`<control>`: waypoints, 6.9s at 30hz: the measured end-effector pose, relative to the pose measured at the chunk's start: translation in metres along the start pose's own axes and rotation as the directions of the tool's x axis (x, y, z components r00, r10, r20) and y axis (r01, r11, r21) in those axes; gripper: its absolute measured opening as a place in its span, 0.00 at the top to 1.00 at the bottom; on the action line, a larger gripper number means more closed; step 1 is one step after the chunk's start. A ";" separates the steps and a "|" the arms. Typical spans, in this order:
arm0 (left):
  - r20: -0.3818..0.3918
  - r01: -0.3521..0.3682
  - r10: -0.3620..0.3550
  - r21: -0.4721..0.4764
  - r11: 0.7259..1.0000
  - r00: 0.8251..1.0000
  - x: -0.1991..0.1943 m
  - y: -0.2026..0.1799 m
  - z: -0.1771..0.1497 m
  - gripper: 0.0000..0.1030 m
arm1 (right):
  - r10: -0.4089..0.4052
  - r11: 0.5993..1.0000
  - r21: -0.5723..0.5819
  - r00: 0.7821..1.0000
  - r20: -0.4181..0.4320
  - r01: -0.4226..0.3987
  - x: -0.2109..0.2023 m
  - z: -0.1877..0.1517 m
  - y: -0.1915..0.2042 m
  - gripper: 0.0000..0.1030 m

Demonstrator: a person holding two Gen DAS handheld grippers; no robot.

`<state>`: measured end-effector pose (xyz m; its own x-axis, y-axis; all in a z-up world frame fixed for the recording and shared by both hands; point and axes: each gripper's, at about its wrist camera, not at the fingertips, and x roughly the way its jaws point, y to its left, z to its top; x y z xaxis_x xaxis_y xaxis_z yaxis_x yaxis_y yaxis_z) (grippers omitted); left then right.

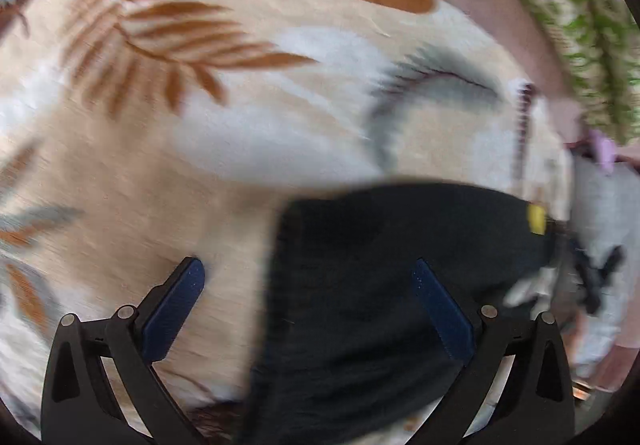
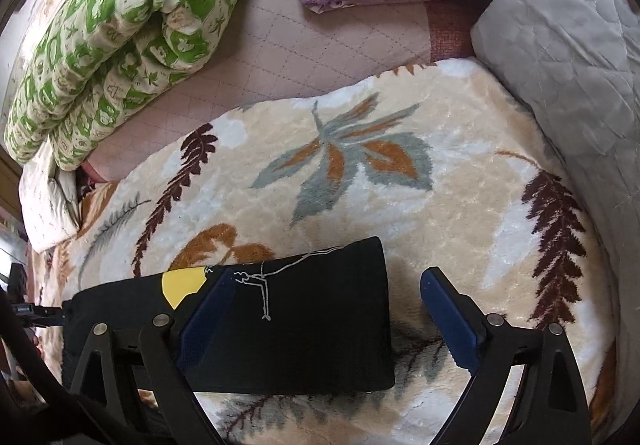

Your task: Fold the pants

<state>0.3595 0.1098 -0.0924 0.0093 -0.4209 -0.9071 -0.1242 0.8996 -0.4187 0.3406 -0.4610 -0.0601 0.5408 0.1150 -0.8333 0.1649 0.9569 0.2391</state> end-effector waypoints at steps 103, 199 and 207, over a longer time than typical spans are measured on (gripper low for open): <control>0.428 -0.279 0.190 0.156 0.948 0.884 -0.075 -0.058 -0.047 0.68 | 0.110 0.961 -0.254 0.994 0.005 -0.106 -0.047 -0.010 0.014 0.92; 0.284 -0.224 0.181 0.127 0.966 0.941 -0.041 0.013 -0.160 0.75 | 0.216 0.976 0.024 0.976 0.015 -0.217 -0.094 -0.161 -0.040 0.95; 0.271 -0.173 0.131 0.137 0.975 0.954 -0.049 0.021 -0.169 0.75 | 0.290 0.949 0.110 0.955 0.055 -0.295 -0.100 -0.181 -0.060 0.95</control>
<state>0.1888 0.1299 -0.0496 0.2619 -0.2522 -0.9316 0.0133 0.9661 -0.2578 0.1271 -0.4812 -0.0812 0.6097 0.3731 -0.6994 0.0882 0.8449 0.5277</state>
